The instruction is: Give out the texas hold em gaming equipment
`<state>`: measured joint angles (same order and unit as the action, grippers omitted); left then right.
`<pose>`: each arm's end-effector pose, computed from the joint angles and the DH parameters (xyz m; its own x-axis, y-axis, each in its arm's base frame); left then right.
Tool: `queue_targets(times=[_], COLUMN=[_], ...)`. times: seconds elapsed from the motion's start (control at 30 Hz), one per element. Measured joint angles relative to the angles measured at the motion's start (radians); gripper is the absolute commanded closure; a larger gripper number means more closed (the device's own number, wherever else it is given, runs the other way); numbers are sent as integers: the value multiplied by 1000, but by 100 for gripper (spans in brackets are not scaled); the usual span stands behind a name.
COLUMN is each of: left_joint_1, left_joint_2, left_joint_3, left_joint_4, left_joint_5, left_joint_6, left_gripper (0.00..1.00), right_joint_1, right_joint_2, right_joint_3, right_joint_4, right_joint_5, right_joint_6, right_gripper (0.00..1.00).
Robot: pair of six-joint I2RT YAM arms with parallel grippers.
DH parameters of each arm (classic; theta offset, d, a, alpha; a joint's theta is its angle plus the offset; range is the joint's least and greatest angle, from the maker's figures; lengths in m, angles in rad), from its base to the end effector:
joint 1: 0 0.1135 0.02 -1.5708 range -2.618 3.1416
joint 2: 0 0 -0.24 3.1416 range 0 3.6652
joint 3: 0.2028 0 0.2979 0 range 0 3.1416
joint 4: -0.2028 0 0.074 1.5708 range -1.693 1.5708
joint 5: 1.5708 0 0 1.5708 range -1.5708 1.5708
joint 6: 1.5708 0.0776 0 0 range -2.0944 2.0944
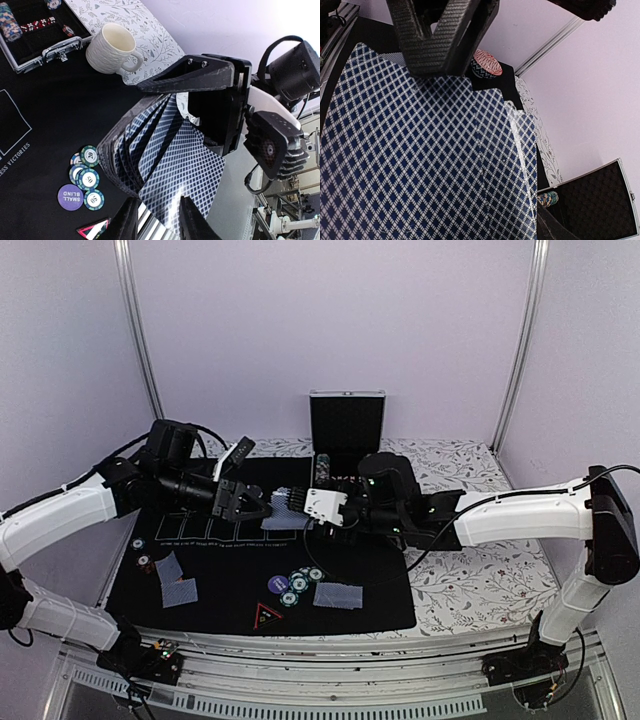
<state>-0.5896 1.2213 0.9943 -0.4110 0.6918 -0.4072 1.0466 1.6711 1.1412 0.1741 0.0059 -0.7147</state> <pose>0.2576 -0.2319 0.2521 -0.7928 0.1634 -0.5871 0.5882 0.4573 -0.6670 0.2348 0.4051 0.2038 0.4339 -0.5589 -0.7066 -0.7660 0.1840 -0.6159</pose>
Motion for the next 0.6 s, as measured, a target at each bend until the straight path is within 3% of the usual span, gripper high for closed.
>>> queue_targets(times=[0.6], left_joint_1=[2], left_joint_2=[-19], left_joint_3=[-6], left_joint_4=[-21], left_joint_5=[19], left_joint_6=[-1], left_gripper=[72], right_joint_1=[-1], right_joint_2=[0], right_joint_3=[0], right_joint_4=[6], right_joint_5=[0], right_joint_6=[0], right_gripper=[45])
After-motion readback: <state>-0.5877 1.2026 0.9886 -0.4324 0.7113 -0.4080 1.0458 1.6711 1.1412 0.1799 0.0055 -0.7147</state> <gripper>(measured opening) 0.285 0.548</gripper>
